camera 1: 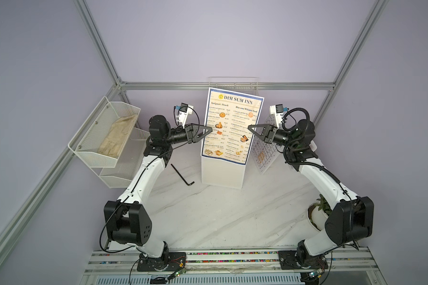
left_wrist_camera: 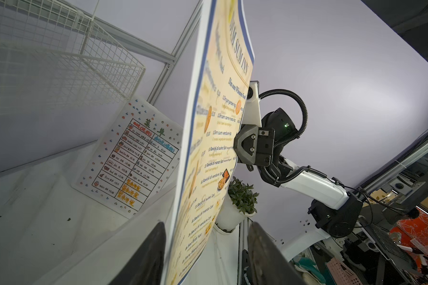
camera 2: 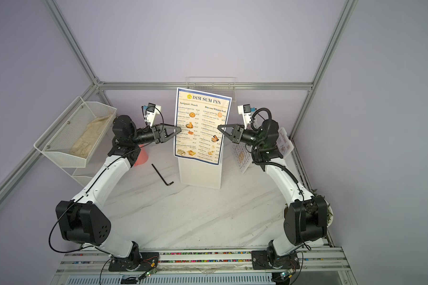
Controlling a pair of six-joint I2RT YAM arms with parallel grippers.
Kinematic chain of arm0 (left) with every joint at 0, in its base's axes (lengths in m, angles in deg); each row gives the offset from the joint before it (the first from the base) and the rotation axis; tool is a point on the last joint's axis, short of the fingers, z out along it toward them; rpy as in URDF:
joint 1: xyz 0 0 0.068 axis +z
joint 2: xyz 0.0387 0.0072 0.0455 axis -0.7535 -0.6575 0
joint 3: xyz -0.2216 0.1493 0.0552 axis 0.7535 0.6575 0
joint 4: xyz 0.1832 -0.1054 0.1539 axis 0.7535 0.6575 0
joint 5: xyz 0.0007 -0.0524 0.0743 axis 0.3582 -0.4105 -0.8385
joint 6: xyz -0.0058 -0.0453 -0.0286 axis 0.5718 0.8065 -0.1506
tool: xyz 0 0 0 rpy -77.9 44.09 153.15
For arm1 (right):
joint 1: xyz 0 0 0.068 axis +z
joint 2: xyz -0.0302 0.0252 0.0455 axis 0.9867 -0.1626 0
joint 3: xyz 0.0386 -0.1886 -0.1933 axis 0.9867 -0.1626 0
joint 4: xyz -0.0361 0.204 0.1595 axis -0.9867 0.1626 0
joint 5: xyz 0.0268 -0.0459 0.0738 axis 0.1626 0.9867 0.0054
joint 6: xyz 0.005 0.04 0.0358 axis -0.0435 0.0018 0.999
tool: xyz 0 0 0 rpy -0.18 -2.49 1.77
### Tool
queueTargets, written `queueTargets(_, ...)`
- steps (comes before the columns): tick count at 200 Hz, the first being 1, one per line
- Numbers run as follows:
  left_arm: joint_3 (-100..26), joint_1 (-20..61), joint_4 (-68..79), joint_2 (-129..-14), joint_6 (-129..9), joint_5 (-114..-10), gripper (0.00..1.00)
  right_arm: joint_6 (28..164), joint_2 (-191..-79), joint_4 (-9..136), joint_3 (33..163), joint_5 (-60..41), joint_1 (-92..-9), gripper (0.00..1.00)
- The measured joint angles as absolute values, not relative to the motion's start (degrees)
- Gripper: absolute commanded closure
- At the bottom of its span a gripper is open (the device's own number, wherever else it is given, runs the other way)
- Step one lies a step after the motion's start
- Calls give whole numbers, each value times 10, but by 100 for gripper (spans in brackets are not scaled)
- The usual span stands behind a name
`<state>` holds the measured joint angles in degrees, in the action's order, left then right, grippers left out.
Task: Insert the menus into the narrow rack
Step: Pick up the menu from the center of the board.
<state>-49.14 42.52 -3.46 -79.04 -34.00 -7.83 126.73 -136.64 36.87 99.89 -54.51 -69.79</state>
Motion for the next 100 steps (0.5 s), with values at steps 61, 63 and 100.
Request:
queueTargets(61,-559,425,12,-858,-376,-87,52,1272,-1410,366,1044,-494,-698,100)
queueTargets(63,-562,425,17,-860,-379,-88,52,1272,-1412,366,1046,-492,-698,100)
queueTargets(100,-615,426,82,-881,-429,-104,54,1256,-1442,385,1086,-454,-698,100)
